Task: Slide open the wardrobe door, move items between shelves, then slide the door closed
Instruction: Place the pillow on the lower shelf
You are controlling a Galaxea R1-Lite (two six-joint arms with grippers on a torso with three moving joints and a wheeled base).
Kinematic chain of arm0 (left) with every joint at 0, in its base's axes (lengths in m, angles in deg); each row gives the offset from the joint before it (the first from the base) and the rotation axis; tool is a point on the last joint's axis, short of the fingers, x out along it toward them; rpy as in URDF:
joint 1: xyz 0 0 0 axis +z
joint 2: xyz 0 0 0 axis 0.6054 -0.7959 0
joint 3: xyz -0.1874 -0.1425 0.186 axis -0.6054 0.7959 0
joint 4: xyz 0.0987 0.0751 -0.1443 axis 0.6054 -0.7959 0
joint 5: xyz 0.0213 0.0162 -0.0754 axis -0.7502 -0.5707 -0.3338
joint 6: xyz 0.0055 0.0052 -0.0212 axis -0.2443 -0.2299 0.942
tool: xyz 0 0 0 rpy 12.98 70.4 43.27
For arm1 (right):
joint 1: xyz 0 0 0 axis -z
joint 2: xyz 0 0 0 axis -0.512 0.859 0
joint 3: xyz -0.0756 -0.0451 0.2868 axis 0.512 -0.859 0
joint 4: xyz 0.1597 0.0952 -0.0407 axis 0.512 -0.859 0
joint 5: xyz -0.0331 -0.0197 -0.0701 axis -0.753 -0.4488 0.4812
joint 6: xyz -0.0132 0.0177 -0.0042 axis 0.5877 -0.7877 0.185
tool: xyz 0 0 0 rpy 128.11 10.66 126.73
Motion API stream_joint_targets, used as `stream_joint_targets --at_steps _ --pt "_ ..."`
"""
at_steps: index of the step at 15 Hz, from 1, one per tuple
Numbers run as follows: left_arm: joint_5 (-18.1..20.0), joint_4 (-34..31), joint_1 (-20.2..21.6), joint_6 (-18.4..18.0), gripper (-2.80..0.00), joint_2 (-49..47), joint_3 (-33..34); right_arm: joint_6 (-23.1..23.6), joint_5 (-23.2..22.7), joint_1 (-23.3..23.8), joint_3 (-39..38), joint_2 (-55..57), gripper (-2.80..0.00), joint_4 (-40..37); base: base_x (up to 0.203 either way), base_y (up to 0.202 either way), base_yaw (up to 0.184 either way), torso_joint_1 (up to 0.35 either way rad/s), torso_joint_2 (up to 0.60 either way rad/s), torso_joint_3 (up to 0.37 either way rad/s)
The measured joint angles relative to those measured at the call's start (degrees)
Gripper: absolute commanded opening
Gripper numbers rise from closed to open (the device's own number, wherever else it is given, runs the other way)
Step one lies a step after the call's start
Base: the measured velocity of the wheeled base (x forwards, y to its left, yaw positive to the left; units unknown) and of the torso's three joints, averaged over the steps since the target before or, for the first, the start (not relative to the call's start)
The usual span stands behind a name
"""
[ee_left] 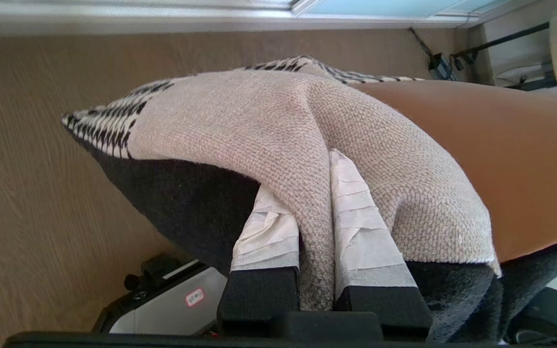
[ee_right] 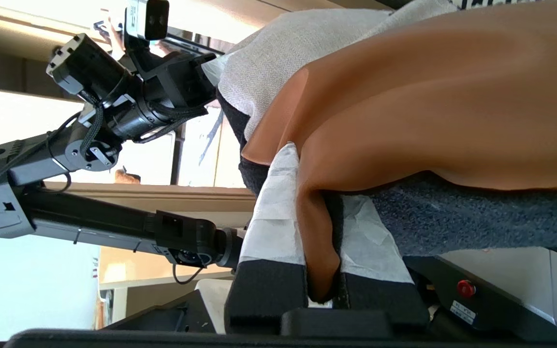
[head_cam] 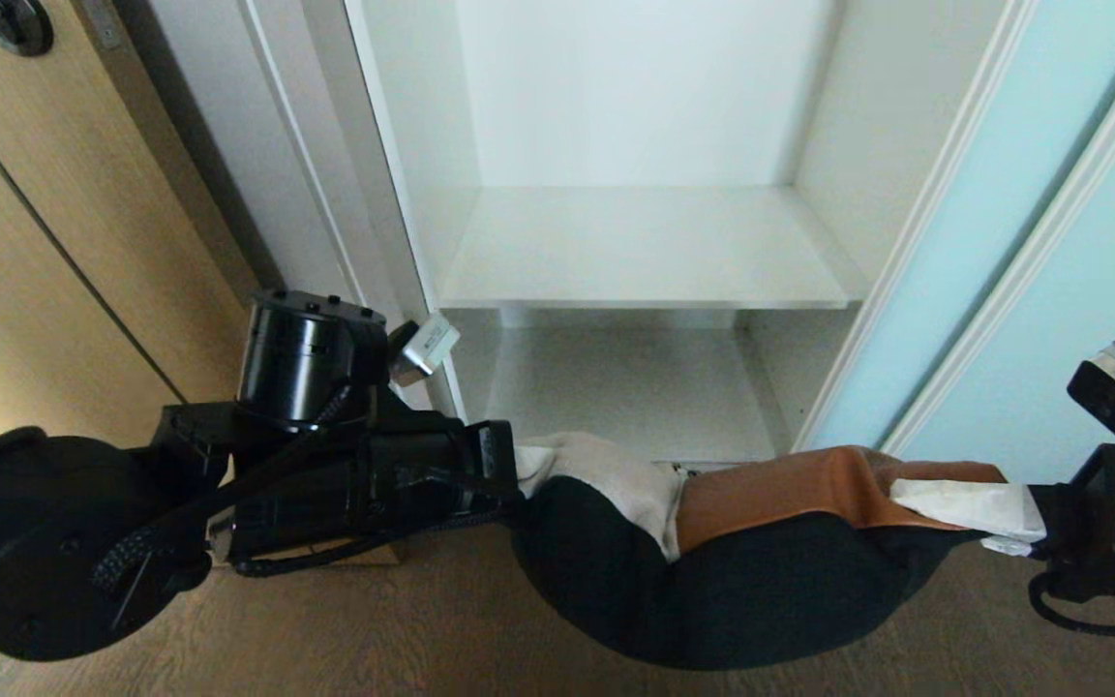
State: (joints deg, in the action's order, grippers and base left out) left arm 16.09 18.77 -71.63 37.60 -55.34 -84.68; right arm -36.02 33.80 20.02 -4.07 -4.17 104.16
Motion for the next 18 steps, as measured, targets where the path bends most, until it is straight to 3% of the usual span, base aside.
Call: stream_joint_targets --at_steps 18 --pt "-0.55 0.04 0.77 -0.05 -2.80 -4.22 -5.48 0.38 -0.11 0.00 0.94 1.82 -2.80 0.04 0.000 0.000 0.000 0.003 0.00 -0.198"
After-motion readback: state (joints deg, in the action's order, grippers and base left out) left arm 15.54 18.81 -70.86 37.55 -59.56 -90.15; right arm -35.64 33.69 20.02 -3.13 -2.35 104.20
